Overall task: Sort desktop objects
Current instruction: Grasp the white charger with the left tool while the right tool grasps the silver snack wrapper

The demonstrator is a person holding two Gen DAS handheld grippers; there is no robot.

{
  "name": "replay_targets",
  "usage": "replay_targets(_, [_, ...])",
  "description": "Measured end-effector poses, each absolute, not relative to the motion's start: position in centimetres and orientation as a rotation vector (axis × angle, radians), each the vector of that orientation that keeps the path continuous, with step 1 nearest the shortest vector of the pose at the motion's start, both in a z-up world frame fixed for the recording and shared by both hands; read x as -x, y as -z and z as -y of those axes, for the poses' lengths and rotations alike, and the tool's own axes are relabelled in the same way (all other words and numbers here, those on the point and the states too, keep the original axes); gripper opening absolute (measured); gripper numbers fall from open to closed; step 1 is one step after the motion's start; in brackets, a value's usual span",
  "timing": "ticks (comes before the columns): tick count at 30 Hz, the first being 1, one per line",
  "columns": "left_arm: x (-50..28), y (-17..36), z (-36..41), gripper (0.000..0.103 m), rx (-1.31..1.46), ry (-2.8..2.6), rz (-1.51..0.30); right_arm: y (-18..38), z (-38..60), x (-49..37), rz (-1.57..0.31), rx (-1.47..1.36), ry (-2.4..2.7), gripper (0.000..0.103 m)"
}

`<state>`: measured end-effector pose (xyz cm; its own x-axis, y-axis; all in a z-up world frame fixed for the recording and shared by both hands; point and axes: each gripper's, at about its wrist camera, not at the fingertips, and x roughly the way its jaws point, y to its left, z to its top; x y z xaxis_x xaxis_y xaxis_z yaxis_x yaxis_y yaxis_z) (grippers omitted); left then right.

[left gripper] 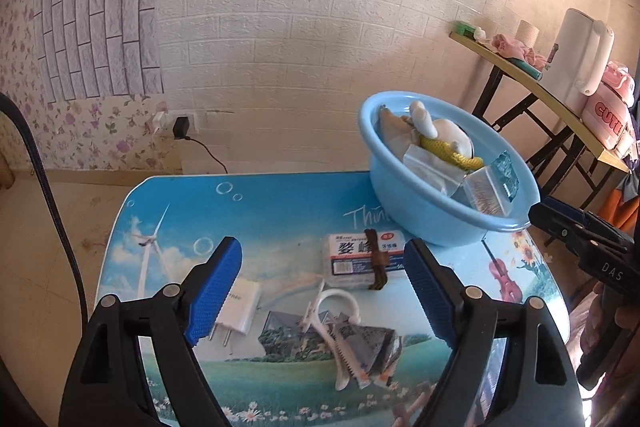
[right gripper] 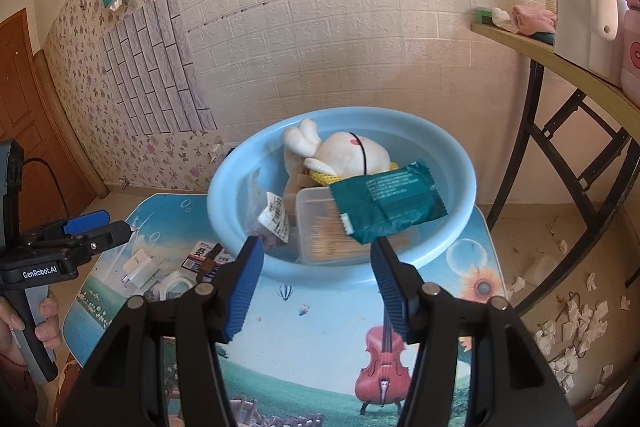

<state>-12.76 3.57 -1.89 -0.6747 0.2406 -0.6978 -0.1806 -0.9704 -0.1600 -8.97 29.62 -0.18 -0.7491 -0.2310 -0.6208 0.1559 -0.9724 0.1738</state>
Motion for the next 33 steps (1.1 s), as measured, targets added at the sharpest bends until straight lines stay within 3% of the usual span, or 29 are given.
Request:
replay_targets(12, [11.3, 6.1, 1.1, 0.084, 1.257, -2.695, 0.165, 1.8, -24.0, 7.7, 0.09, -1.077, 2.644, 0.055])
replay_targets(27, [13.5, 9.6, 1.7, 0.082, 1.317, -2.617, 0.042, 5.9, -19.1, 8.3, 0.108, -1.251, 2.437, 0.055])
replay_targets(30, [14.3, 10.1, 1.2, 0.067, 1.326, -2.592, -0.004, 6.4, -18.2, 8.4, 0.104, -1.267, 2.402, 0.056])
replay_targets(32, [14.7, 10.7, 1.0, 0.04, 1.344, -2.578, -0.024, 6.8, -17.7, 8.5, 0.091, -1.288, 2.388, 0.059])
replay_targets(33, [14.7, 10.8, 1.0, 0.04, 1.339, -2.578, -0.033, 7.0, -17.5, 8.5, 0.092, -1.291, 2.382, 0.06])
